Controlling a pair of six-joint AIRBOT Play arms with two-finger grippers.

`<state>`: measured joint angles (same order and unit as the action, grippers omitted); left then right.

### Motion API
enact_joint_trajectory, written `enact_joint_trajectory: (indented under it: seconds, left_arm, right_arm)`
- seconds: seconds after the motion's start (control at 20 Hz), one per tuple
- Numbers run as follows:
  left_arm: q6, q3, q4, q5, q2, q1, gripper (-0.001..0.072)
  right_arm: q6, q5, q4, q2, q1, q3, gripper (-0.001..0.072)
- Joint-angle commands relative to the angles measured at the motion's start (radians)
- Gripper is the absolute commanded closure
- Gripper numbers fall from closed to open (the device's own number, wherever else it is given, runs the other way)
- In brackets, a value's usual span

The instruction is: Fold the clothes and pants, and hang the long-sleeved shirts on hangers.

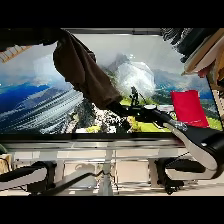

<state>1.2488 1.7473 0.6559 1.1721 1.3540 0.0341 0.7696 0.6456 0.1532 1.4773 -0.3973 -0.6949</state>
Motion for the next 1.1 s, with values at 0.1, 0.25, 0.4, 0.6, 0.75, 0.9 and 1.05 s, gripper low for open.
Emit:
enact_joint_trajectory:
  seconds: [0.1, 0.25, 0.4, 0.6, 0.75, 0.9, 1.05]
  left_arm:
    - [-0.011, 0.001, -0.040, 0.018, 0.026, -0.010, 0.0698]
    - [-0.011, 0.001, -0.040, 0.019, 0.026, -0.012, 0.0698]
    - [-0.011, 0.001, -0.040, 0.018, 0.026, -0.012, 0.0698]
    - [-0.011, 0.001, -0.040, 0.039, 0.021, -0.012, 0.0698]
    - [-0.011, 0.001, -0.037, 0.069, 0.013, -0.018, 0.0698]
    - [-0.011, 0.002, -0.036, 0.140, -0.003, -0.069, 0.0698]
    - [-0.006, 0.002, -0.036, 0.286, -0.059, -0.208, 0.0698]
  right_arm:
    - [0.235, 0.006, -0.184, 0.071, -0.014, -0.119, 0.0016]
    - [0.419, 0.042, -0.362, 0.072, -0.017, -0.131, 0.0016]
    - [0.433, -0.039, -0.348, 0.076, -0.019, -0.133, 0.0107]
    - [0.465, -0.186, -0.335, 0.105, -0.040, -0.240, 0.0448]
    - [0.498, -0.149, -0.346, 0.143, -0.047, -0.342, 0.0693]
    - [0.499, 0.009, -0.531, 0.087, -0.025, -0.380, 0.0698]
    - [0.600, 0.286, -0.977, -0.142, 0.019, -0.433, 0.0698]
